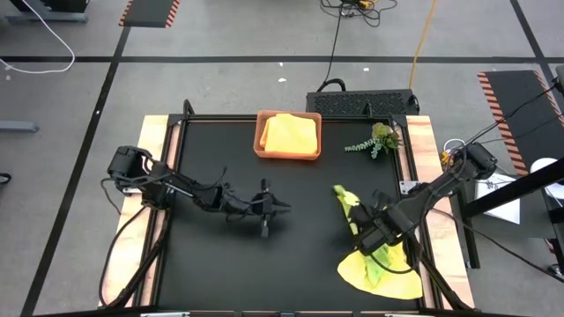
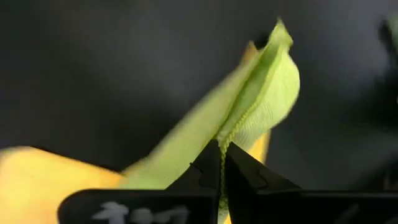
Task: Fold microfiber towels
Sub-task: Fold the green towel
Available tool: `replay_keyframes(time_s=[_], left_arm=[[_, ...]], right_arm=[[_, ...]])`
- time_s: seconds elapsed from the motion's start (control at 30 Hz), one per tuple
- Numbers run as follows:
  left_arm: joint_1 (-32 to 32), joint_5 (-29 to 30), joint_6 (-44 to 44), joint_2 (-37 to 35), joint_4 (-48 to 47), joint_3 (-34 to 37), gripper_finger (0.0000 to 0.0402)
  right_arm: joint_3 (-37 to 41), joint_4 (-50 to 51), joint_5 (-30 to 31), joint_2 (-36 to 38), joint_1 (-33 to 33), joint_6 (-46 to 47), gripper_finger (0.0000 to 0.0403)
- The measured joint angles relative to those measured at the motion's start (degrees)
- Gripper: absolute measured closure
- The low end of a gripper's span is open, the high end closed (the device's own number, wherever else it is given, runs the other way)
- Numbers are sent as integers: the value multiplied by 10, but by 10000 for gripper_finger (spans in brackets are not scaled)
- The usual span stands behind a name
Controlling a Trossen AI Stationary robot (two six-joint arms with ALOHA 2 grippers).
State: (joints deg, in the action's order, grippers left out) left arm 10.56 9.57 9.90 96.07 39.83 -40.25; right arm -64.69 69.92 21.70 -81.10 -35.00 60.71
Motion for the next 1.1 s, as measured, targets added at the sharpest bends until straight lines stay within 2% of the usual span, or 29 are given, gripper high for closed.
replay_keyframes(time_s=[0.13,0.27,0.4,0.5,0.6,0.87,0.97,1.1], left_arm=[[-12,-51,17,0,9,-3,310],[-18,-81,16,1,8,-13,252],[-13,-85,16,1,5,-13,199],[-6,-85,5,11,11,-13,173],[-2,-82,-1,37,14,-13,162],[-20,-71,5,144,104,-33,160],[-33,-70,5,172,87,-65,160],[-50,-70,5,202,16,-113,160]], right_arm=[[-23,-84,27,0,0,-79,402],[-23,-153,27,0,2,-131,402],[-23,-166,41,0,2,-141,402],[-23,-165,44,0,2,-144,403],[-23,-166,56,0,3,-150,403],[-23,-174,58,0,6,-160,403],[-23,-175,58,0,6,-162,403],[-22,-177,57,0,6,-162,403]])
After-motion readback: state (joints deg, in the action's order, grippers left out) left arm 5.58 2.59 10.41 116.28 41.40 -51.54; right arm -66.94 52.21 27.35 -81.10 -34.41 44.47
